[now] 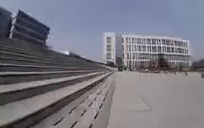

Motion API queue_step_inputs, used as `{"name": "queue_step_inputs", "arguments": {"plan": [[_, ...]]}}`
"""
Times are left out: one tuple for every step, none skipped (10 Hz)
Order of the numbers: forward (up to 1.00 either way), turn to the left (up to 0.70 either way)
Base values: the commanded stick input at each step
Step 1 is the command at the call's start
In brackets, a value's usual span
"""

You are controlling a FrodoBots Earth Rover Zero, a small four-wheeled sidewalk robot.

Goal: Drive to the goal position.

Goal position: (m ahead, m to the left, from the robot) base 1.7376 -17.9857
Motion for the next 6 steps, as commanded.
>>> {"name": "queue_step_inputs", "arguments": {"plan": [[0.85, -0.34], [0.85, -0.24], [0.85, -0.13], [0.85, -0.03], [0.85, 0.0], [0.85, 0.0]]}}
